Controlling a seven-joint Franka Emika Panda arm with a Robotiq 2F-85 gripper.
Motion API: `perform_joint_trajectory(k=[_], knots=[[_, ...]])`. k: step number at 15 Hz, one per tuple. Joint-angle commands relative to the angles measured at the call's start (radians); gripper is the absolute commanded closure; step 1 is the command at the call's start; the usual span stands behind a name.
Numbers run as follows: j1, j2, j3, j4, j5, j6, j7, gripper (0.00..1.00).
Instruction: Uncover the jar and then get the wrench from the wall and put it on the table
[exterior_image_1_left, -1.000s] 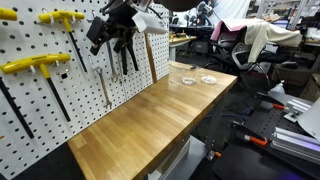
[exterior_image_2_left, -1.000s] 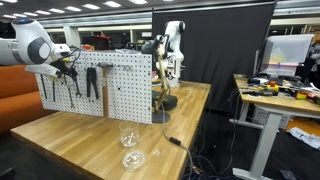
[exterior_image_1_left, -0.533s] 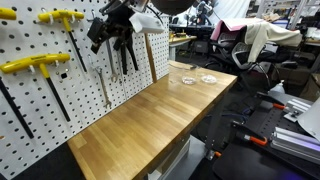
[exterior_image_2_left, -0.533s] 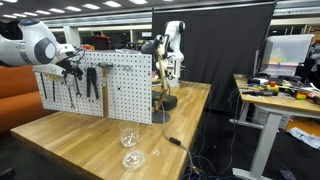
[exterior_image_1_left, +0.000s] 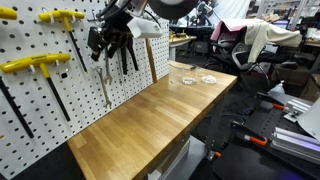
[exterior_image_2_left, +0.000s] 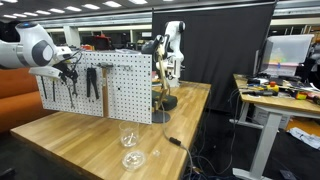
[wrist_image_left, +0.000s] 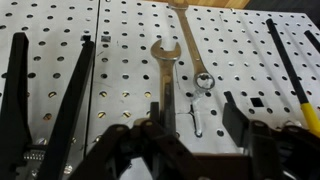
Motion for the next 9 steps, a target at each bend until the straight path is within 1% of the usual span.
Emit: perform_joint_trajectory(k=[1,6,8,9], knots=[[0.002,-0.001,-0.005,0.011,-0.002,-0.027,-0.002,0.64],[-0.003,-0.004,-0.012,0.009,-0.005,-0.044,-0.007,0.98],[-0.006,-0.005,-0.018,0.008,-0.006,-0.053,-0.008,0.99],[-0.007,-0.006,-0.020,0.008,-0.006,-0.057,-0.009,0.96]])
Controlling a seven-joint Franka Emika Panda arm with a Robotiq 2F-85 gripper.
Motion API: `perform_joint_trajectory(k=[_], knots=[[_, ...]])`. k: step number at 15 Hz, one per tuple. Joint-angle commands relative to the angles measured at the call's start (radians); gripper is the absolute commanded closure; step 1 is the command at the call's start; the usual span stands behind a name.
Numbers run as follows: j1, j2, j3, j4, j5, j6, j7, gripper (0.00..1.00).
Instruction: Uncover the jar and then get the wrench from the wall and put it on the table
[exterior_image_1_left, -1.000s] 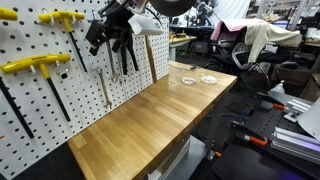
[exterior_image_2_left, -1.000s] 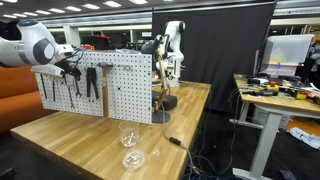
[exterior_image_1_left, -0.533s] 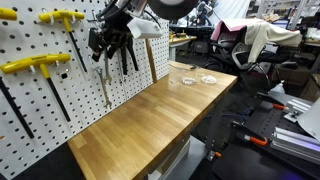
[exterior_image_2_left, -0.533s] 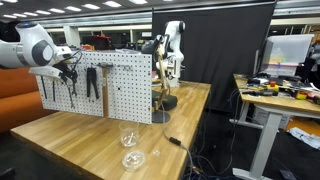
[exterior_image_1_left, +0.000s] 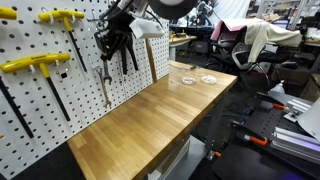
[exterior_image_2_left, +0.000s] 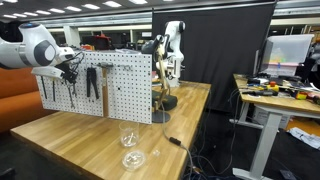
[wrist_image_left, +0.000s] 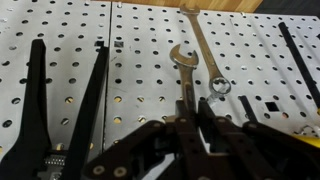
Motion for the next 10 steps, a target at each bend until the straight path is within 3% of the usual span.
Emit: perform_joint_trajectory(k=[1,10], knots=[[-0.006,-0.006,-0.005,0.007,-0.006,-0.036,-0.009,0.96],[-0.005,-0.034,-0.019,0.002,-0.013,-0.026,-0.023,0.96]])
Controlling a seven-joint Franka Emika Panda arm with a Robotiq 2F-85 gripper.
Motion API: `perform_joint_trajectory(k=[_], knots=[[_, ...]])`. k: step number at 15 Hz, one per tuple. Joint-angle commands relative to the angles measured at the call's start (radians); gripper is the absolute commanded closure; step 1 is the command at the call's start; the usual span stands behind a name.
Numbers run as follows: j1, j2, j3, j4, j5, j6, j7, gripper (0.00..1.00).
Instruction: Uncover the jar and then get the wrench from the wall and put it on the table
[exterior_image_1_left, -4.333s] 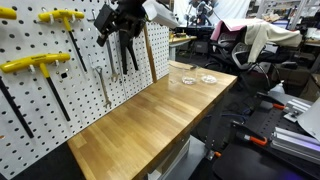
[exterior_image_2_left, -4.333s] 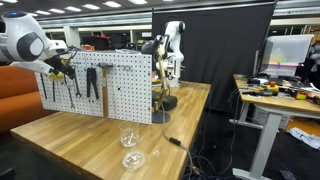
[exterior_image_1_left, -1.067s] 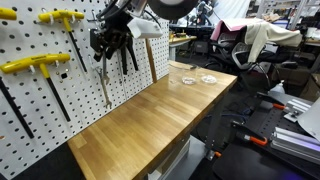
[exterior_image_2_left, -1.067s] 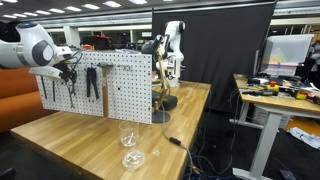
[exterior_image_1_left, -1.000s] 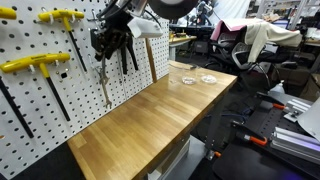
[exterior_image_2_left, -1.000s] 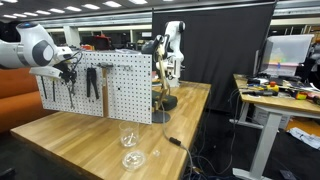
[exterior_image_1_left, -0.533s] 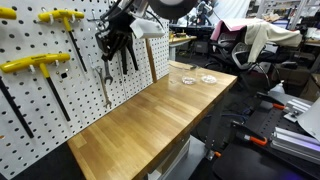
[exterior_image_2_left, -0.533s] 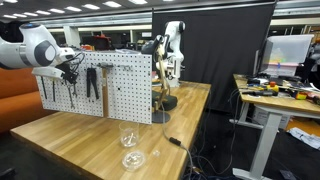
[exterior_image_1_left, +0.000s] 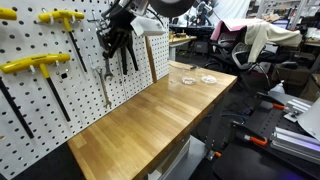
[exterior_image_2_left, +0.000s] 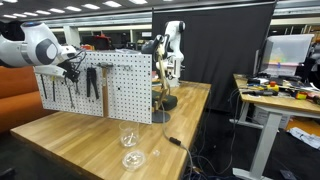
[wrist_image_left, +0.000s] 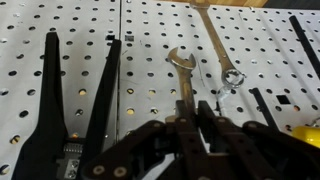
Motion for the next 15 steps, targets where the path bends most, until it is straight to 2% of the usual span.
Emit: perform_joint_trajectory(k=[1,7,15], knots=[[-0.006,-0.025,0.005,-0.005,-0.008,-0.017,-0.017,0.96],[-0.018,-0.037,0.035,-0.043,0.001,-0.014,-0.019,0.96],[-0.017,-0.072,0.028,-0.070,-0.004,-0.006,-0.021,0.96]])
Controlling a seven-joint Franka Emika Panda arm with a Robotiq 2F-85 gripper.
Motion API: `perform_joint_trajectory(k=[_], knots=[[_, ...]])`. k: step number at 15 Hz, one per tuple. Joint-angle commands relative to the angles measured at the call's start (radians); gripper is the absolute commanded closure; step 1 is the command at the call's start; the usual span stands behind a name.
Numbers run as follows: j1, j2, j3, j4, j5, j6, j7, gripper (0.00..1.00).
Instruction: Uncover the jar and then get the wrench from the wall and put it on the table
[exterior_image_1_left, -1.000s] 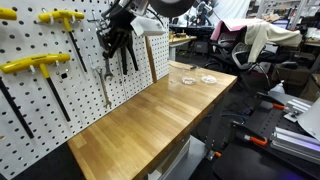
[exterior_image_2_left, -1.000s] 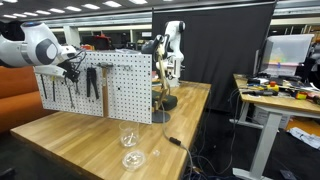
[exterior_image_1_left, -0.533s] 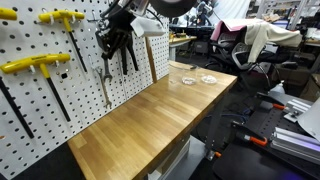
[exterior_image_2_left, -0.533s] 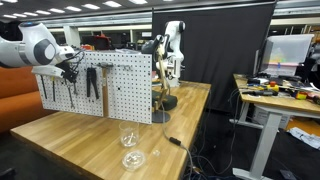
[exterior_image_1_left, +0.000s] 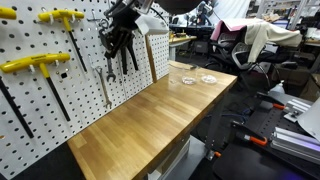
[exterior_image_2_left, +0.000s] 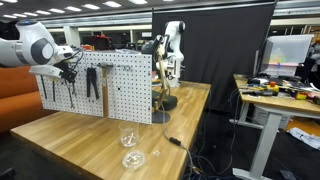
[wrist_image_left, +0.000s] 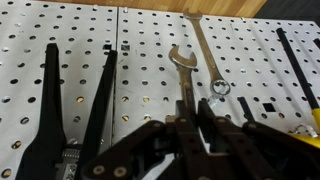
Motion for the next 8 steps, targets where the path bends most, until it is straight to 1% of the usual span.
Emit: perform_joint_trajectory(k=[1,4,8], knots=[[-0.015,-0.037,0.013,-0.021,-0.004,-0.007,-0.019,0.96],[-0.021,-0.062,0.022,-0.046,0.000,-0.007,-0.023,0.96],[-0.033,-0.127,0.039,-0.130,0.013,-0.008,-0.024,0.96]])
